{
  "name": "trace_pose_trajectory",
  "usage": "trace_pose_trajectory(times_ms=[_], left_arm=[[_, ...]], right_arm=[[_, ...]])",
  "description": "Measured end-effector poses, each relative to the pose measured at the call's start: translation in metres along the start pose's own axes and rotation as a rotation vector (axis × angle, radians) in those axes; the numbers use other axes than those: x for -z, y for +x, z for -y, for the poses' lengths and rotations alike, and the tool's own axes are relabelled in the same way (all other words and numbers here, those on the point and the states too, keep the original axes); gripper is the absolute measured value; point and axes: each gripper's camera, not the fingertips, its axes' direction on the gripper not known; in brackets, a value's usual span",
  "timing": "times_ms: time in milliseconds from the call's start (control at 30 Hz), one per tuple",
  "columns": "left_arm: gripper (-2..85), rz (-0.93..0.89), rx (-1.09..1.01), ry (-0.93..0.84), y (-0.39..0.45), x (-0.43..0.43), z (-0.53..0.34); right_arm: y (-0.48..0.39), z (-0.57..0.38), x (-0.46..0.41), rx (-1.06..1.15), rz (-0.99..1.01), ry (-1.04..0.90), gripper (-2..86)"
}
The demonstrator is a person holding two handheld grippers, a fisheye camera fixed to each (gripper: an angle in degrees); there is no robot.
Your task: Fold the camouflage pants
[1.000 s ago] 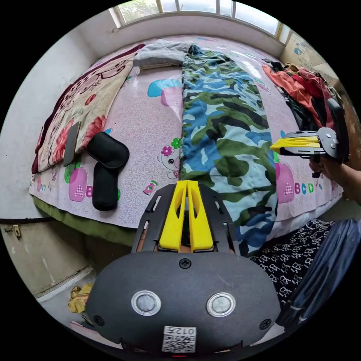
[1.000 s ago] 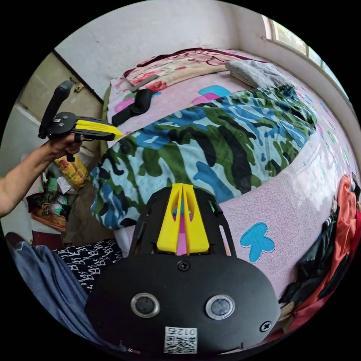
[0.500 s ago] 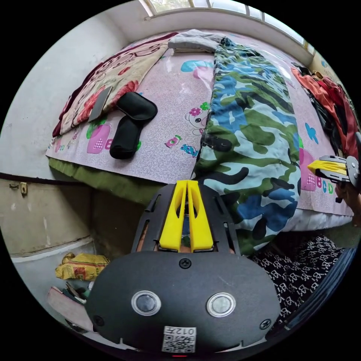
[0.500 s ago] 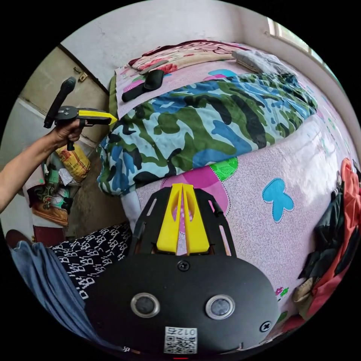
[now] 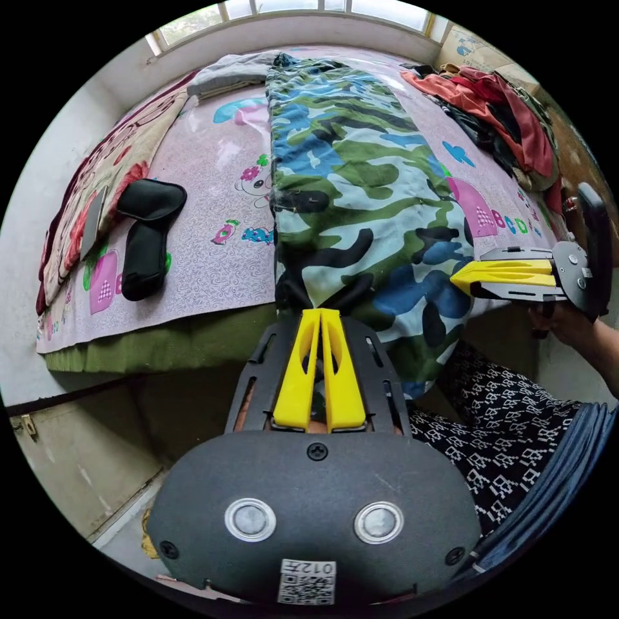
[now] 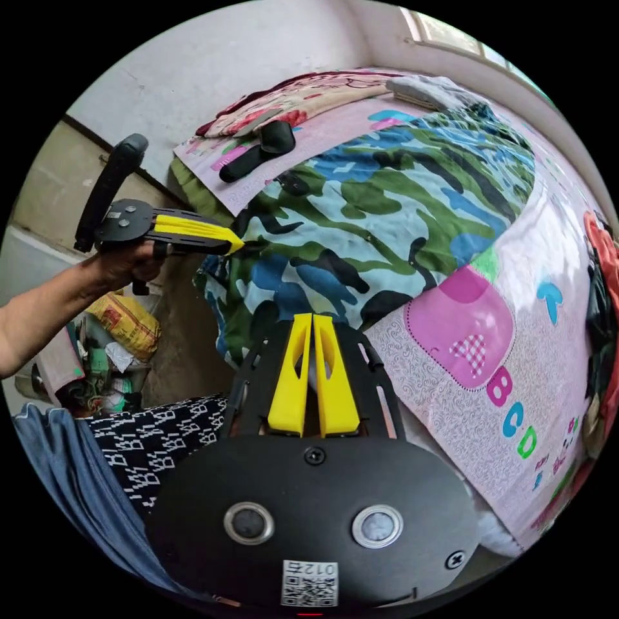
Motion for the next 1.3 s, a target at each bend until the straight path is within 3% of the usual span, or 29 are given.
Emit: trace_pose_trajectory(times_ms=[100,267,667,900,1100,1300], left_arm=[[-0.2,-0.070,-0.022,0.009,-0.020,0.001,-0.019],[-0.2,-0.057,-0.097,0.019,-0.030,0.006,-0.039],[-0.1,-0.036,-0.090,0.010,-0.068,0.014,-0.072],[-0.1,-0.039,-0.108,0.017,-0.104,0.016,-0.087],[-0.1,-0.075,-0.116,0.029,-0.150,0.018,-0.098],[0.1,-0.115,-0.037,0.072,-0.225,0.047,-0.136]], right_arm=[[0.001,-0.037,0.026,-0.142,-0.010,0.033,1.7],[-0.011,-0.113,0.049,-0.324,0.157,0.078,8.5],[0.036,-0.189,0.032,-0.517,0.511,0.266,15.5],[0.051,-0.205,0.035,-0.484,0.596,0.293,14.0],[0.060,-0.235,0.059,-0.408,0.665,0.284,3.6],[0.069,-0.256,0.103,-0.451,0.785,0.346,1.3]])
